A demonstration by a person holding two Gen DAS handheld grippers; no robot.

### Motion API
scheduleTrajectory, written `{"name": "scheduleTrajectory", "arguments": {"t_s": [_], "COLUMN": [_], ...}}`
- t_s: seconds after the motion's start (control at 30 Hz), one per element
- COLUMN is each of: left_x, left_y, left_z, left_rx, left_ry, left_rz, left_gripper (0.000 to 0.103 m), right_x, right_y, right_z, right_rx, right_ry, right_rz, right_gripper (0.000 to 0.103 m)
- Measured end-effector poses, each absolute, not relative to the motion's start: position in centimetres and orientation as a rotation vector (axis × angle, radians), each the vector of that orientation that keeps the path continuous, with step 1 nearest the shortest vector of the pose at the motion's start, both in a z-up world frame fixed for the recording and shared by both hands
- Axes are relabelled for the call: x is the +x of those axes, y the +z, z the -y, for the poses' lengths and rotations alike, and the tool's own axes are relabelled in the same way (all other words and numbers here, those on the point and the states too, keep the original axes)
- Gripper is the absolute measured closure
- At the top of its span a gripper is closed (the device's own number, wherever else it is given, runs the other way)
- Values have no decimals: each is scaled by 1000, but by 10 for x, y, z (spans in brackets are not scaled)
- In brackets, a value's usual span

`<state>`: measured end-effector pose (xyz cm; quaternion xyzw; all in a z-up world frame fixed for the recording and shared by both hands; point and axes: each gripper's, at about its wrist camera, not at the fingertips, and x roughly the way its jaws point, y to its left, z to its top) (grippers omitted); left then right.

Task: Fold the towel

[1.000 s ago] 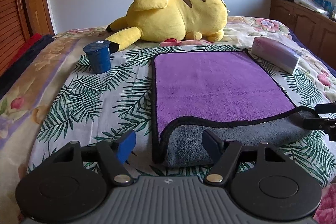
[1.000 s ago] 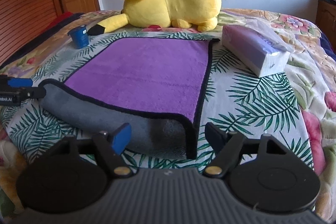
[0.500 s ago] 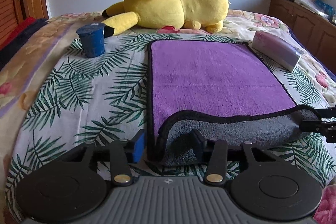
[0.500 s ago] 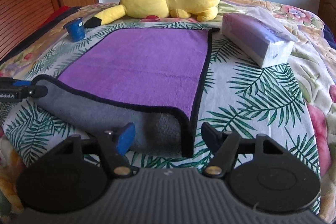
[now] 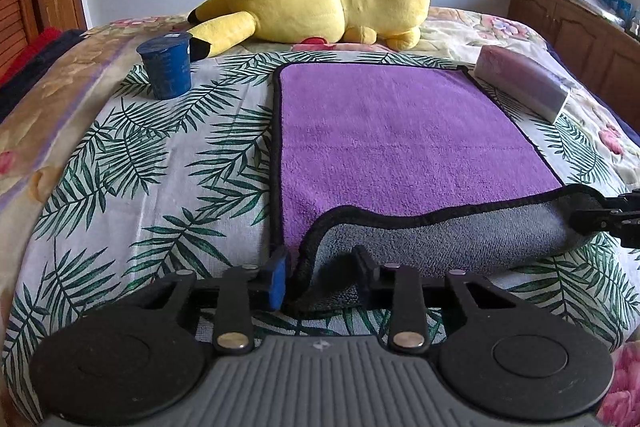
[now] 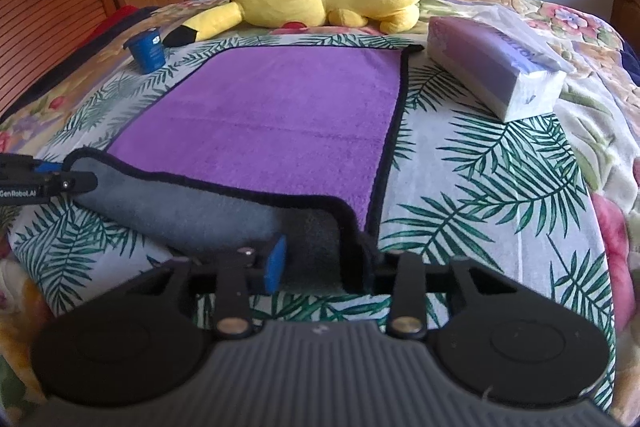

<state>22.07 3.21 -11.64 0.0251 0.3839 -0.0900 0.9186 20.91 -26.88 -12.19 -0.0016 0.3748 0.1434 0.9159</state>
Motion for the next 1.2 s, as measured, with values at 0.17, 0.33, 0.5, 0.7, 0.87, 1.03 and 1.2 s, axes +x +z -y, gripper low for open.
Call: {"name": "scheduleTrajectory", "arguments": {"t_s": [0.17,0.33,0.5,0.7,0.87,1.03,1.2], "left_x": [220,219,217,214,212,211,208], "left_y": [-118,-119,-115,-103,-97,-93,-87], "left_z": [-31,-31,-29,-28,-27,-27,-25], "left_rx": [55,57,61,65,66,66,69], "left_ry": [-182,-183,-190,-197,-201,-204,-210], "left_rz": [-795,-792,-771,-722,-699,-681,-660], "left_gripper": [70,85,95,96,97,97,97], "right_x": [210,209,209,208,207,206,206], "right_y": [-122,-122,-121,-118,-113,-111,-109], "right_z": [270,270,270,272,274,276,277], "right_rx": [-7,-12,-13,-6,8,19,24], "right_ry": [291,297,300,288,286,285,286], "right_rz": [-770,-767,-758,-734,-701,-679,-662], "right_gripper": [78,84,95,96,96,96,96]}}
